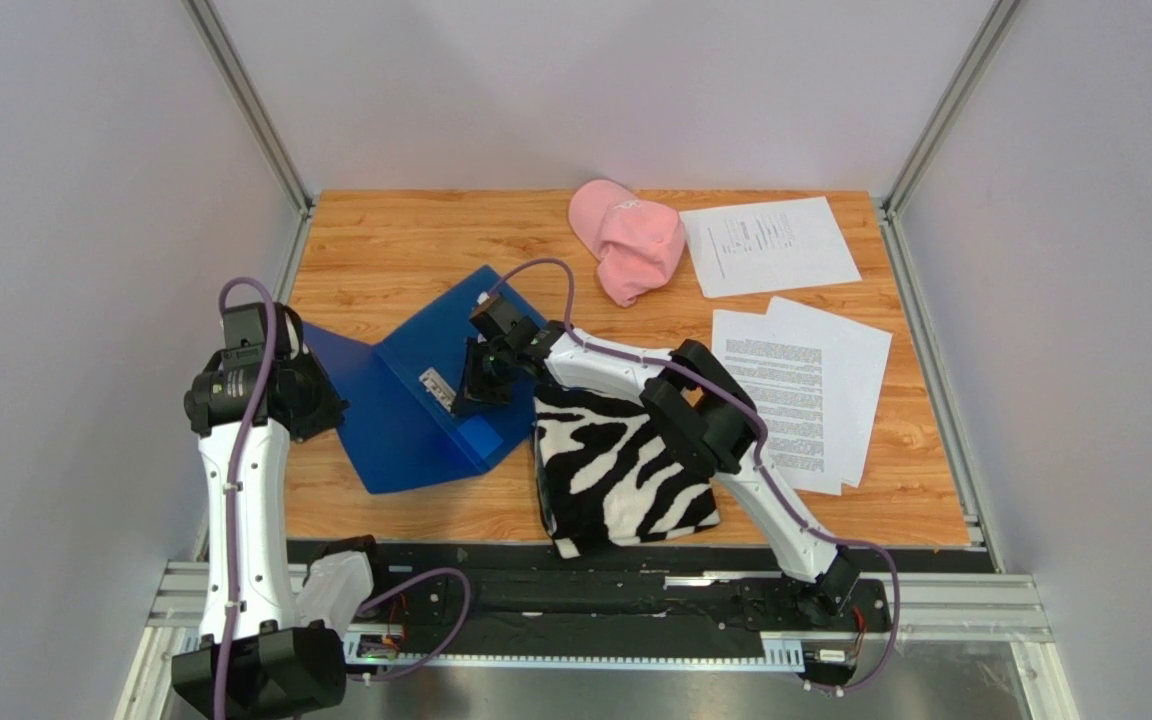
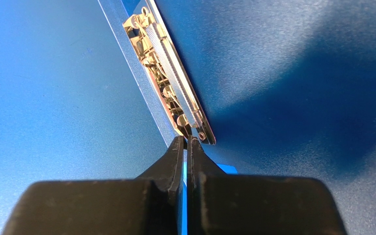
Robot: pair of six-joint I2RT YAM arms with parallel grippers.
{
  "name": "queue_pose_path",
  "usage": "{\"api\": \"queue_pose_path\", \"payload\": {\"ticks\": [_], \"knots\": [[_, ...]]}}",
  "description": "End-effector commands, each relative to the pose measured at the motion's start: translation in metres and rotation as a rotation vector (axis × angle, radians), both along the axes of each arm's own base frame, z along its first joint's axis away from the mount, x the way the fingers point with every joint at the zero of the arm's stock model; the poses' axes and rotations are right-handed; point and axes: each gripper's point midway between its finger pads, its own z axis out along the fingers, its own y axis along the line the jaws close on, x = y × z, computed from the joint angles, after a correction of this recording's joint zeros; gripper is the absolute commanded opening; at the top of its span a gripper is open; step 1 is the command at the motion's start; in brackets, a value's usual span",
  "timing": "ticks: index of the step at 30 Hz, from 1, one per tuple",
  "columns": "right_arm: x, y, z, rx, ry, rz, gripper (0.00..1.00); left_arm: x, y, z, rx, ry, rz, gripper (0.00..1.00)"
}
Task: Put the files into the folder
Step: Open the spring clip on the folder.
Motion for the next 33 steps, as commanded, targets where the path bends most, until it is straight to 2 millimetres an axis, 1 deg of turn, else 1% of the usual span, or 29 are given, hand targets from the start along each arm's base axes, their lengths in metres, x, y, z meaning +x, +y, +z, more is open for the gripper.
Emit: {"api": "queue_pose_path", "payload": {"ticks": [1, 2, 3, 5, 6, 9, 10, 11, 12, 13, 14, 15, 16, 17, 18, 20, 21, 24, 25, 26, 28, 30, 31, 33], "knots": [[-0.031, -0.087, -0.126, -0.410, 0.152, -0.070, 0.00, 0.002, 0.020, 0.021, 0.128, -0.052, 0.011, 0.00], [-0.035, -0.091, -0.134, -0.430, 0.161, -0.069, 0.00, 0.003, 0.020, 0.020, 0.126, -0.048, 0.010, 0.00], [-0.033, -0.096, -0.138, -0.454, 0.143, -0.072, 0.00, 0.003, 0.018, 0.021, 0.123, -0.052, 0.003, 0.00], [-0.030, -0.103, -0.139, -0.495, 0.102, -0.073, 0.00, 0.004, 0.020, 0.024, 0.129, -0.052, 0.008, 0.00], [-0.029, -0.103, -0.139, -0.504, 0.089, -0.075, 0.00, 0.005, 0.020, 0.025, 0.133, -0.053, 0.008, 0.00], [-0.027, -0.110, -0.135, -0.561, 0.042, -0.058, 0.00, 0.004, 0.022, 0.026, 0.139, -0.056, 0.016, 0.00], [-0.030, -0.113, -0.136, -0.572, 0.047, -0.054, 0.00, 0.004, 0.022, 0.026, 0.140, -0.057, 0.020, 0.00], [-0.028, -0.114, -0.138, -0.567, 0.048, -0.054, 0.00, 0.004, 0.022, 0.026, 0.141, -0.059, 0.020, 0.00], [-0.032, -0.109, -0.135, -0.523, 0.075, -0.039, 0.00, 0.004, 0.022, 0.025, 0.144, -0.058, 0.019, 0.00], [-0.030, -0.107, -0.134, -0.497, 0.070, -0.045, 0.00, 0.003, 0.023, 0.022, 0.146, -0.051, 0.021, 0.00], [-0.025, -0.108, -0.129, -0.478, 0.071, -0.052, 0.00, 0.003, 0.024, 0.022, 0.153, -0.050, 0.024, 0.00], [-0.020, -0.103, -0.113, -0.431, 0.070, -0.056, 0.00, 0.002, 0.025, 0.022, 0.156, -0.050, 0.027, 0.00], [-0.016, -0.104, -0.108, -0.412, 0.063, -0.065, 0.00, 0.002, 0.025, 0.023, 0.158, -0.052, 0.028, 0.00], [-0.005, -0.106, -0.101, -0.389, 0.059, -0.086, 0.00, 0.000, 0.027, 0.023, 0.167, -0.047, 0.033, 0.00], [-0.003, -0.101, -0.089, -0.346, 0.072, -0.077, 0.00, 0.001, 0.027, 0.023, 0.168, -0.046, 0.034, 0.00], [0.006, -0.095, -0.078, -0.283, 0.080, -0.079, 0.00, 0.001, 0.028, 0.023, 0.169, -0.047, 0.034, 0.00], [0.003, -0.089, -0.073, -0.249, 0.100, -0.061, 0.00, 0.001, 0.027, 0.023, 0.169, -0.046, 0.035, 0.00], [0.005, -0.080, -0.063, -0.189, 0.119, -0.051, 0.00, 0.001, 0.029, 0.024, 0.177, -0.044, 0.040, 0.00], [0.007, -0.079, -0.062, -0.177, 0.124, -0.055, 0.00, 0.000, 0.029, 0.025, 0.179, -0.048, 0.041, 0.00], [0.011, -0.076, -0.056, -0.161, 0.120, -0.058, 0.00, 0.000, 0.029, 0.025, 0.177, -0.052, 0.039, 0.00], [0.014, -0.071, -0.047, -0.123, 0.120, -0.050, 0.00, 0.000, 0.028, 0.026, 0.175, -0.052, 0.035, 0.00], [0.017, -0.062, -0.029, -0.066, 0.100, -0.028, 0.00, 0.002, 0.026, 0.025, 0.165, -0.053, 0.022, 0.00], [0.019, -0.052, -0.019, -0.020, 0.072, -0.006, 0.00, 0.004, 0.024, 0.023, 0.158, -0.058, 0.015, 0.00], [0.011, -0.040, -0.005, 0.032, 0.056, 0.055, 0.00, 0.007, 0.016, 0.021, 0.119, -0.069, -0.012, 0.00]]}}
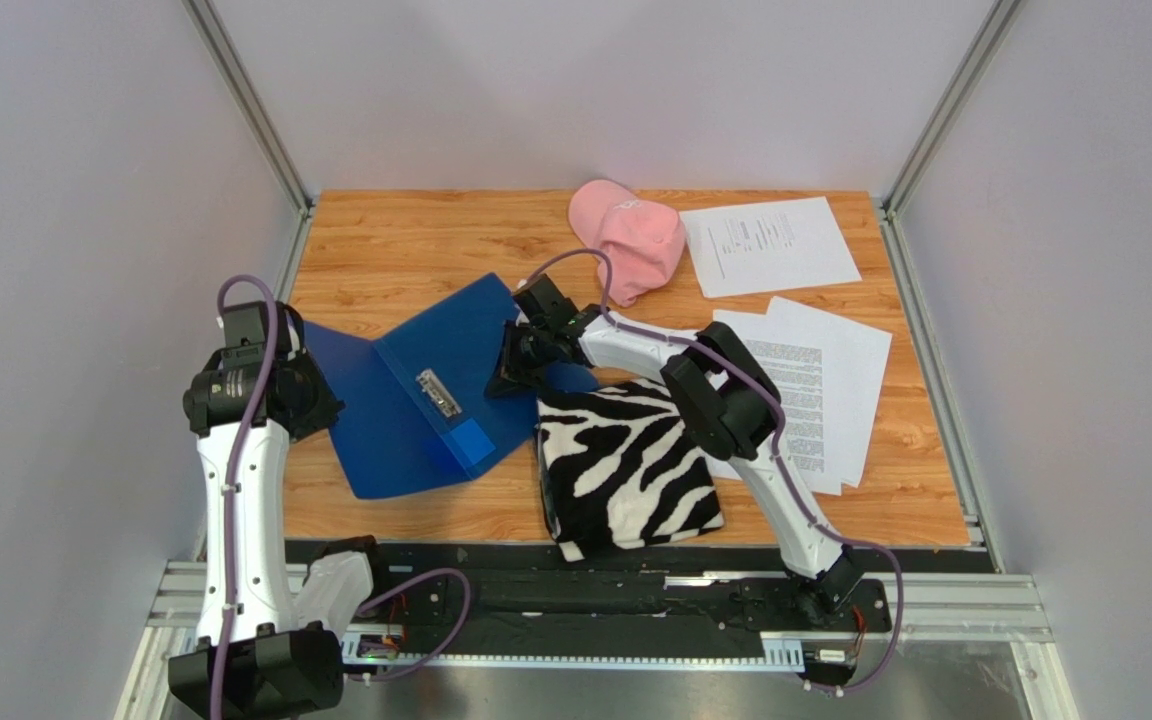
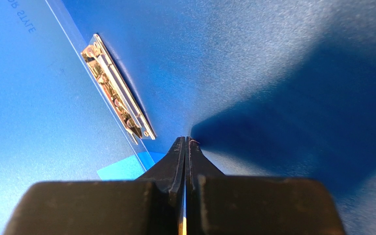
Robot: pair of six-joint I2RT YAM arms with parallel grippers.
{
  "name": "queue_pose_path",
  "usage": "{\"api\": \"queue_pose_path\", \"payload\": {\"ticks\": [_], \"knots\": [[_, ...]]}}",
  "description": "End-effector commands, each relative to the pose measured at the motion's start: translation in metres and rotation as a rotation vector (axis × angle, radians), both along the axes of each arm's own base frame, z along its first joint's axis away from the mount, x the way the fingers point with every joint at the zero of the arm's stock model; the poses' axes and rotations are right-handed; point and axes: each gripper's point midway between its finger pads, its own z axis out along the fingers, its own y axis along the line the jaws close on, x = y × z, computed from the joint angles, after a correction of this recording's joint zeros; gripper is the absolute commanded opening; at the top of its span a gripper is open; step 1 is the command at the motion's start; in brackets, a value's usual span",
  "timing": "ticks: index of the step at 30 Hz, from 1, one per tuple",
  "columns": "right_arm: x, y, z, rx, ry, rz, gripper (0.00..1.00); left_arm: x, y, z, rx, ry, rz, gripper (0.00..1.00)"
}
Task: Put the files into the folder
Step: Open the spring clip on the folder.
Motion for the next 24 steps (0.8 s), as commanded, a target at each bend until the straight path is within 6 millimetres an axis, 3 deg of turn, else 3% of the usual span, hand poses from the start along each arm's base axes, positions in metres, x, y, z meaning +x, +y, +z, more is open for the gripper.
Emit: {"api": "queue_pose_path", "payload": {"ticks": [1, 2, 5, 9, 12, 16, 20, 24], "knots": [[-0.020, 0.009, -0.001, 0.011, -0.013, 0.102, 0.02, 0.011, 0.005, 0.016, 0.037, -0.085, -0.026, 0.00], [-0.028, 0.016, 0.001, 0.026, -0.016, 0.127, 0.11, 0.012, 0.001, 0.015, 0.017, -0.087, -0.029, 0.00], [-0.043, 0.032, -0.003, 0.042, -0.013, 0.172, 0.22, 0.010, -0.004, 0.010, -0.016, -0.088, -0.019, 0.00], [-0.056, 0.048, 0.004, 0.089, -0.046, 0.214, 0.26, 0.006, -0.007, 0.006, -0.032, -0.088, -0.002, 0.00], [-0.053, 0.054, 0.012, 0.096, -0.073, 0.210, 0.31, 0.005, -0.013, 0.003, -0.069, -0.095, 0.003, 0.00], [-0.051, 0.058, 0.002, 0.093, -0.061, 0.206, 0.31, 0.006, -0.017, 0.000, -0.092, -0.091, 0.002, 0.00], [-0.039, 0.063, -0.005, 0.105, -0.060, 0.199, 0.29, 0.004, -0.015, 0.004, -0.080, -0.099, 0.003, 0.00], [-0.025, 0.060, 0.001, 0.127, -0.061, 0.163, 0.31, 0.001, -0.012, 0.009, -0.053, -0.095, 0.002, 0.00]]}}
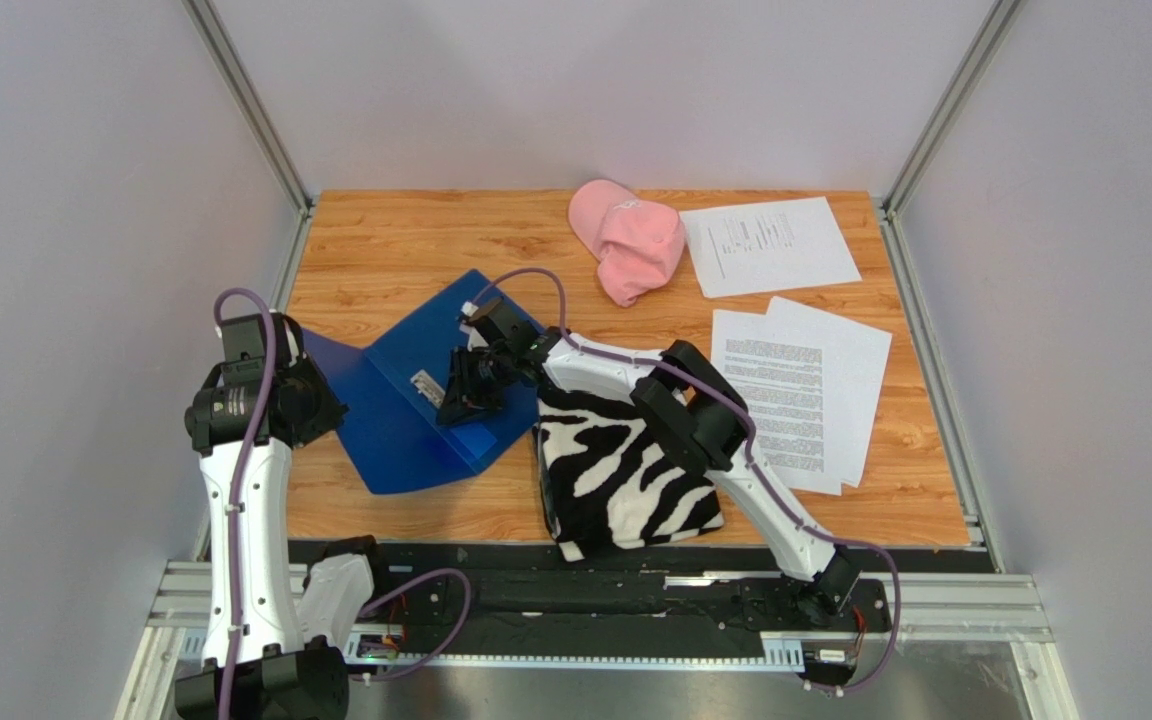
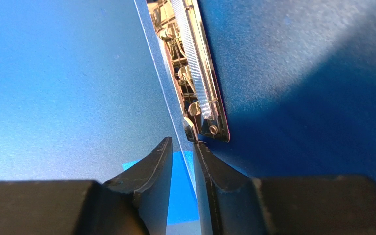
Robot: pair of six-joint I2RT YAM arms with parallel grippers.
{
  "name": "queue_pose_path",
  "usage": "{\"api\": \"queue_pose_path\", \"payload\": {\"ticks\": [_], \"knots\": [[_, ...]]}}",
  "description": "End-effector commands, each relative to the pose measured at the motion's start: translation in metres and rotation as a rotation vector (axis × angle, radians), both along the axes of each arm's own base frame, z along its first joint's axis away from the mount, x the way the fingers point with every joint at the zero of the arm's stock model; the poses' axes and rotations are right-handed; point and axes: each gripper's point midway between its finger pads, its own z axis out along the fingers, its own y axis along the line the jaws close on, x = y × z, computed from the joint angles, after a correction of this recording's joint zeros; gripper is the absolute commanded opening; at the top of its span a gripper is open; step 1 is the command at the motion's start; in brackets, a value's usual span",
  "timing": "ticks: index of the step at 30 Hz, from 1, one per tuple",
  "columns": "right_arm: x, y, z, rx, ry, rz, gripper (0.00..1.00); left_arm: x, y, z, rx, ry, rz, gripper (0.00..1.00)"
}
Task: Put the files into the folder
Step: Open the spring clip on the folder.
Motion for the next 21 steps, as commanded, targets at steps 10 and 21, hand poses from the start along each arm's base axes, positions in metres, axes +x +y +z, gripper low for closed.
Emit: {"api": "queue_pose_path", "payload": {"ticks": [10, 21], "knots": [[0.037, -0.006, 0.012, 0.073, -0.005, -0.080, 0.30, -0.003, 0.007, 0.011, 0.044, -0.026, 0.007, 0.00], [0.014, 0.010, 0.000, 0.095, 0.035, -0.024, 0.22, -0.001, 0.004, 0.008, 0.030, -0.021, -0.002, 0.00]]}}
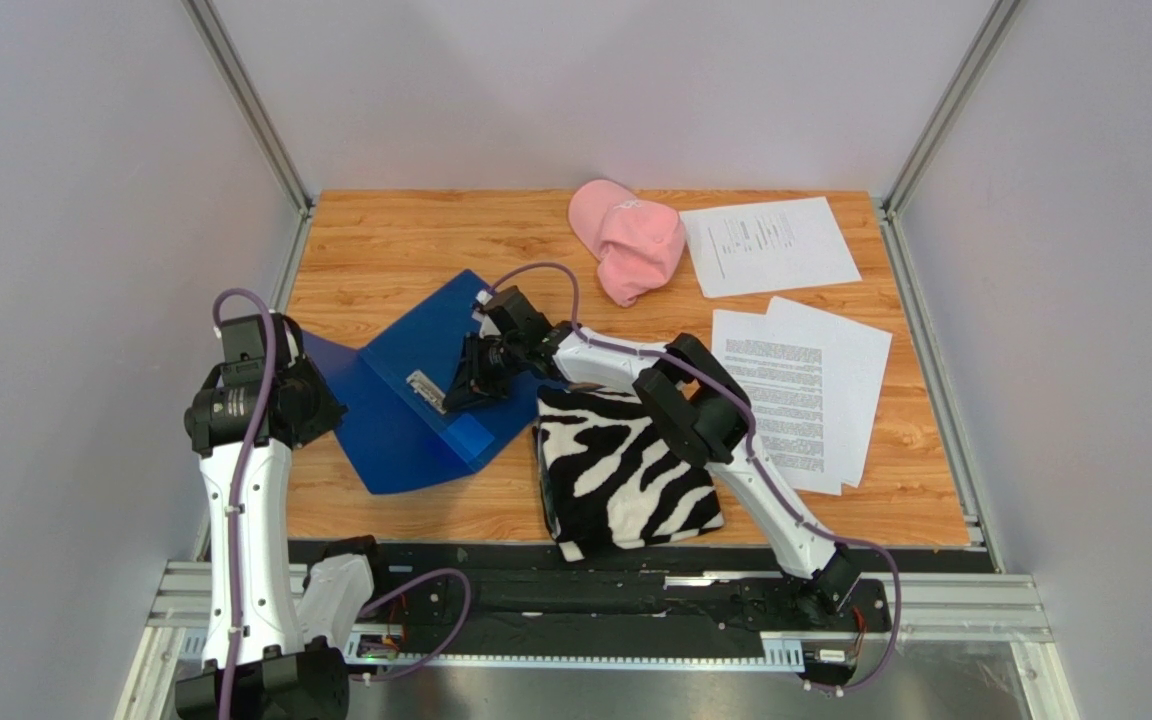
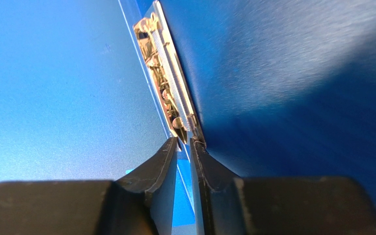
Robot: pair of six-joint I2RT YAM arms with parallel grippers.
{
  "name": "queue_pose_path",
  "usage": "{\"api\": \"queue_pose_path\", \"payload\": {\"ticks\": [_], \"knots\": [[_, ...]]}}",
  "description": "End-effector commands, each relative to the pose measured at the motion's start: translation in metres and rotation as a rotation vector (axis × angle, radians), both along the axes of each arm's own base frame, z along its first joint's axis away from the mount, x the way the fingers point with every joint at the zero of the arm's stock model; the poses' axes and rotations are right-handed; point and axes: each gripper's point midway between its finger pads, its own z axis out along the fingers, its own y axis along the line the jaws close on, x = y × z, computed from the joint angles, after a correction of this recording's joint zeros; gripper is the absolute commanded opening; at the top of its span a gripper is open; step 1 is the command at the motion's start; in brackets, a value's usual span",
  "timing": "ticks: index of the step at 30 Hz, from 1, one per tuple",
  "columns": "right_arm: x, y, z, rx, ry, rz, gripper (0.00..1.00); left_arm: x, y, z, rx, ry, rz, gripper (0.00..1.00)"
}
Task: Put the files into the folder
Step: Open the spring clip on the folder.
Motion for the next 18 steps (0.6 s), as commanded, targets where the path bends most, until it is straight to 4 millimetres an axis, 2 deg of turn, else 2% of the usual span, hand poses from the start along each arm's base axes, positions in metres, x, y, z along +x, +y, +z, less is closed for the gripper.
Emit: {"api": "queue_pose_path", "payload": {"ticks": [1, 5, 8, 13, 15, 18], "knots": [[-0.012, 0.013, -0.005, 0.024, -0.004, 0.032, 0.22, 0.000, 0.001, 0.008, 0.014, -0.023, -0.009, 0.00], [-0.012, 0.014, -0.003, 0.031, -0.012, 0.041, 0.20, 0.000, 0.001, 0.007, 0.011, -0.023, -0.010, 0.00], [-0.015, 0.011, -0.013, 0.007, -0.005, 0.043, 0.20, 0.000, 0.000, 0.007, 0.007, -0.022, -0.010, 0.00], [-0.006, 0.012, -0.012, -0.006, -0.030, 0.030, 0.06, 0.000, 0.000, 0.007, 0.009, -0.023, -0.009, 0.00], [-0.006, 0.008, -0.019, -0.044, -0.033, 0.033, 0.00, -0.001, 0.001, 0.008, 0.017, -0.026, -0.006, 0.00], [-0.001, -0.006, -0.033, -0.179, -0.031, -0.008, 0.00, -0.001, 0.007, 0.011, 0.041, -0.018, 0.008, 0.00]]}}
